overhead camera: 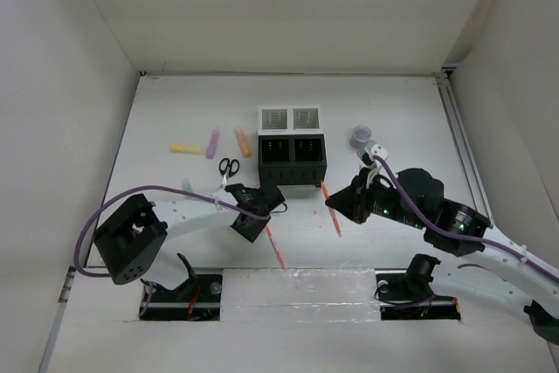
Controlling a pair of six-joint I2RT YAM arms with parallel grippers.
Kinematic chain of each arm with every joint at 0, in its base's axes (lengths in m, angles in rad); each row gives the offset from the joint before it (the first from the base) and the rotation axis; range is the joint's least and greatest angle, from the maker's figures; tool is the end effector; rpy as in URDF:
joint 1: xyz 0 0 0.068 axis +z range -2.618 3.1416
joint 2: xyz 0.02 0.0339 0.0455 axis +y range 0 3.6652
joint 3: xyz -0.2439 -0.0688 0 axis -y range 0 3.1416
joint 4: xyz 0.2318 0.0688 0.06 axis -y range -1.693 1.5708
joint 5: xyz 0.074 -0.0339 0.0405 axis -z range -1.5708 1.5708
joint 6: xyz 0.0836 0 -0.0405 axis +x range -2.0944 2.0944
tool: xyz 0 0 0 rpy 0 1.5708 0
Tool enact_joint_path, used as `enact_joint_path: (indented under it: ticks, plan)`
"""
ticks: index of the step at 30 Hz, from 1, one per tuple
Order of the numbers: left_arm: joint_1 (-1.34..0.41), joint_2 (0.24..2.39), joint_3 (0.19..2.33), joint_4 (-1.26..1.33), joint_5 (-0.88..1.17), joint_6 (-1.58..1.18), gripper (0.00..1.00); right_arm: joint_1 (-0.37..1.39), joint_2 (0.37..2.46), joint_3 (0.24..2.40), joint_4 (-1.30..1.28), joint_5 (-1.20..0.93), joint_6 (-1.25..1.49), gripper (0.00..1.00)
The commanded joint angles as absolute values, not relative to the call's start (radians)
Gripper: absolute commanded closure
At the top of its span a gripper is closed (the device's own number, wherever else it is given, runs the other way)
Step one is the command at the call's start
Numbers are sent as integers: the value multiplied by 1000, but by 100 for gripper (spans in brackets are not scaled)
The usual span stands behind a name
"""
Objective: Sort the stationery into containers
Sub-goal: Grab a piece of stationery with the left arm
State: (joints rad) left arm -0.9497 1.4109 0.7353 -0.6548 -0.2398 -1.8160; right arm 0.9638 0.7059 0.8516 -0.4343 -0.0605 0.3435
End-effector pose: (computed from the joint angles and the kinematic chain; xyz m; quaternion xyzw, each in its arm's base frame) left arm 0.1538 -0.1808 0.1054 -0.4267 0.8886 -0.0948 0.1389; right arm 0.1133 0.1720 0.3199 -0.2617 0.7573 0.3828 0.4598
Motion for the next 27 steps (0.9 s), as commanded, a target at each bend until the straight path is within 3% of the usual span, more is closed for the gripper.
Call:
enact_joint_path:
  ticks: [1, 11, 12, 25, 27]
  plan:
    - [-956, 1456, 770, -719, -285, -1888, 67, 971, 678, 854, -368, -77, 334, 100]
    - [-956, 1465, 769, -732, -275, -1919, 69, 971, 658, 845, -368, -77, 334, 100]
    - [-956, 1465, 769, -732, -275, -1919, 74, 971, 658, 845, -368, -77, 334, 100]
    - [-956, 1486, 749, -723, -256, -1919, 82, 971, 649, 854, -377, -86, 334, 100]
    - [-956, 1486, 739, -723, -256, -1919, 89, 971, 649, 854, -377, -86, 334, 100]
